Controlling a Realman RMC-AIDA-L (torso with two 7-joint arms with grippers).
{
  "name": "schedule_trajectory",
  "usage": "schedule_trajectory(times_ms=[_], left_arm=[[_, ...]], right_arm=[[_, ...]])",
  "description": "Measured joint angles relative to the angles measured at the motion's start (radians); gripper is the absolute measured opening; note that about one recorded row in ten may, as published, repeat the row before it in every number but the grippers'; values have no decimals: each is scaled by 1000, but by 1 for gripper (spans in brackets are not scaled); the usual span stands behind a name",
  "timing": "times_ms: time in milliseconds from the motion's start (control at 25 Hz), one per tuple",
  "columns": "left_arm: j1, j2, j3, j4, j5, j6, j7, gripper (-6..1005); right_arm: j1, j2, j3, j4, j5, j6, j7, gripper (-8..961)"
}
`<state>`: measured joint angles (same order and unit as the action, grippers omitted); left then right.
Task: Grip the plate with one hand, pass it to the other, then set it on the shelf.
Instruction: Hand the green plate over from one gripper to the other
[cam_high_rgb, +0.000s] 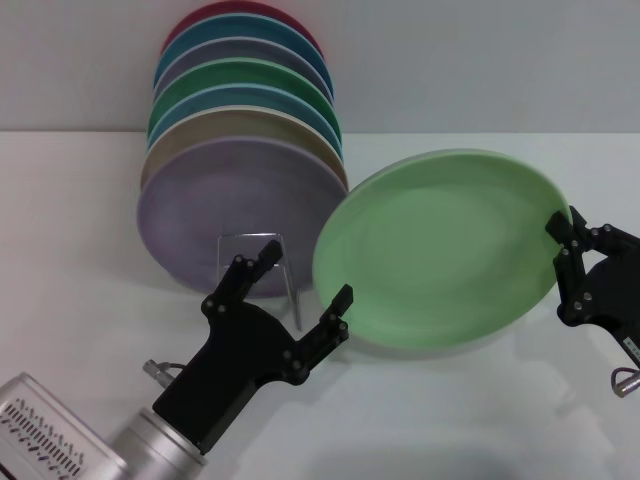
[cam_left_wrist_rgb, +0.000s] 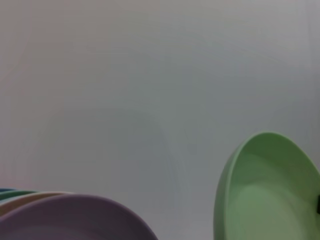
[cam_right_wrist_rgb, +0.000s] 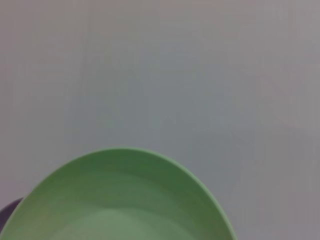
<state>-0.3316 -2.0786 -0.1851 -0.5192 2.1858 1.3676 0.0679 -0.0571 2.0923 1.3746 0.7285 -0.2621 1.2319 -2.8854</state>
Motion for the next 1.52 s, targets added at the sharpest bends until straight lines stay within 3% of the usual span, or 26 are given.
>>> schedule_trajectory(times_ms=[480,720,1040,1440,1520], left_arm=[[-14,0,-16,-13,-8,-36,2,821],[-23,0,-17,-13,-8,-38,-3,561],[-34,1,-27,-25,-5,-71,-6,443],[-37,4,-28,-27,-2,-81,-4,438],[-36,5,-28,-27,-1,-81,-3,387]], right_arm=[[4,0,0,2,-24,7,0,22],[4,0,0,2,-35,12,-1,23],[5,0,0,2,-45,12,-2,22],[5,0,0,4,-48,13,-2,22],[5,0,-2,4,-48,14,-2,22]])
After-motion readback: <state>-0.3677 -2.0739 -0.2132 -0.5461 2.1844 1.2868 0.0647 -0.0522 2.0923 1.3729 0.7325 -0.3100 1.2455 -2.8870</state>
